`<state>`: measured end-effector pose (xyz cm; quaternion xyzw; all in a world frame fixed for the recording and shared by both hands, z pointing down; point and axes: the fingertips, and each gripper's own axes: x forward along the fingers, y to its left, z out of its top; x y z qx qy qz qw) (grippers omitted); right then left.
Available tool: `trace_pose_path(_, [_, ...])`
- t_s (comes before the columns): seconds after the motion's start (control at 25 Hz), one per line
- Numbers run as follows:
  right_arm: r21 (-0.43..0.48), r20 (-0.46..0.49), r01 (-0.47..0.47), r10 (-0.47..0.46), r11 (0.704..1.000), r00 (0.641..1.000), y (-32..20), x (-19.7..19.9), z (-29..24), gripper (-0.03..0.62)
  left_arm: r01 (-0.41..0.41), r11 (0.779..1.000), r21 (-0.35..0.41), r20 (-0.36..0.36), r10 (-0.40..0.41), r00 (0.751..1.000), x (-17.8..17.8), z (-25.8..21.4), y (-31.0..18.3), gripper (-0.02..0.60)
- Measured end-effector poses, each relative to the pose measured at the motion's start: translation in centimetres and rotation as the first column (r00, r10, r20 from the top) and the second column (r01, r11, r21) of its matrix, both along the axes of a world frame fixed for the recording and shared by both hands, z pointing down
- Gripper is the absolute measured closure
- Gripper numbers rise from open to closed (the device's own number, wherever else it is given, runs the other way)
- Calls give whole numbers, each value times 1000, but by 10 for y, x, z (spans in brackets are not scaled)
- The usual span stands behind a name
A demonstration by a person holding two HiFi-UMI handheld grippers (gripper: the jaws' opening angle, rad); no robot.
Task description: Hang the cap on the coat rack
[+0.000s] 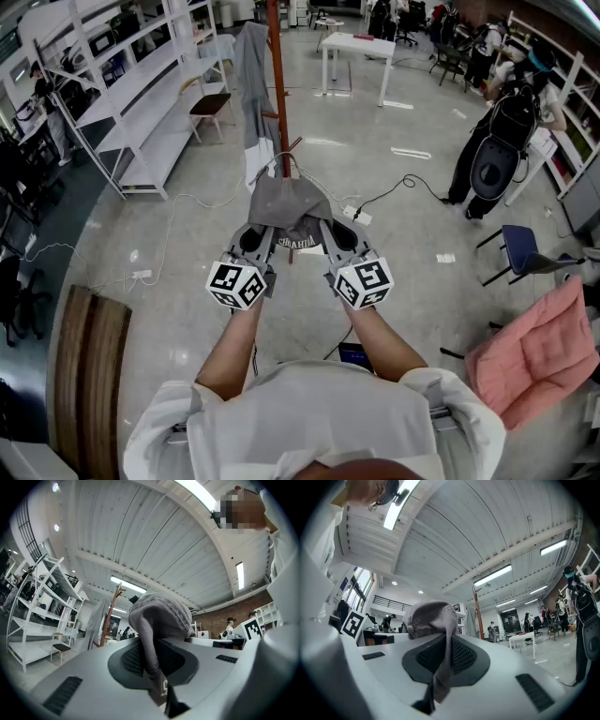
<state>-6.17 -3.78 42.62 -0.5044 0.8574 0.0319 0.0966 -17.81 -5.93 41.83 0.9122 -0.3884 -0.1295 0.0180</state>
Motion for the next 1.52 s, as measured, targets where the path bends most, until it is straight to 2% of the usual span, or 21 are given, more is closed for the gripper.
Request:
trace_pose_path(0.64, [-12, 4, 3, -3, 1000, 1000, 21, 18, 1, 559, -58, 998, -34, -15, 58, 998, 17, 2, 25, 537])
trace_pose_path(1.16, [-14, 60, 37, -36, 999, 998, 13, 43, 3, 559, -12, 999, -39, -9, 11, 1000, 40, 5, 24, 536])
trace_pose_path(1.52, [-36, 94, 71, -68, 997, 993, 24, 81, 18, 559, -13, 997, -70, 8, 13, 1000, 78, 18, 37, 535])
